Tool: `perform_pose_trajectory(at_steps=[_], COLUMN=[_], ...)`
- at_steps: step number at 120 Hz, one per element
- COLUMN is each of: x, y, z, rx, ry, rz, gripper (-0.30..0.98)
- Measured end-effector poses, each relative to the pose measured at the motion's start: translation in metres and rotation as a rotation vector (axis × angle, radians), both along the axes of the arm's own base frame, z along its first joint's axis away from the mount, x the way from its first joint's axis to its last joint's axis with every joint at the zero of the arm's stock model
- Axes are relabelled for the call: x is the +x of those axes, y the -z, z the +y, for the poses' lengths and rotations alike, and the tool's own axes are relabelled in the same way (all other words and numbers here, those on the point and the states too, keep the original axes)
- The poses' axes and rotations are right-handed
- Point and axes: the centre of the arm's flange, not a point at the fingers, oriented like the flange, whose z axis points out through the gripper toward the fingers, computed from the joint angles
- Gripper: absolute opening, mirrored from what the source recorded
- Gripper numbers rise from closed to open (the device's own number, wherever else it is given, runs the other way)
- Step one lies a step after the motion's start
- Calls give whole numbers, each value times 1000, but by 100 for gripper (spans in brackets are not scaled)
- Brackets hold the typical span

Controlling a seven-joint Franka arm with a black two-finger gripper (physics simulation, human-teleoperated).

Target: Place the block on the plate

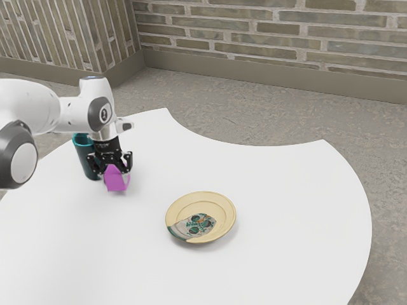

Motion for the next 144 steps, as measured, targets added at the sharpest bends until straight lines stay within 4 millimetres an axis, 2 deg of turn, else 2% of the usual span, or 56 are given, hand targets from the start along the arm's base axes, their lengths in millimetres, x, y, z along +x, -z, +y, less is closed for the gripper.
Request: perform_pose_trajectory(at_steps=[19,39,74,116,128,144], x=[2,2,3,-12,-19,-31], y=[-24,-48,-59,-45,-40,-28], z=[-23,-71,-167,-279,-304,-327], rx=[4,1,0,0,1,-3], ry=[36,107,231,349,367,376], rz=[-26,-44,-51,-20,-9,16], gripper=[34,34,33,33,33,33])
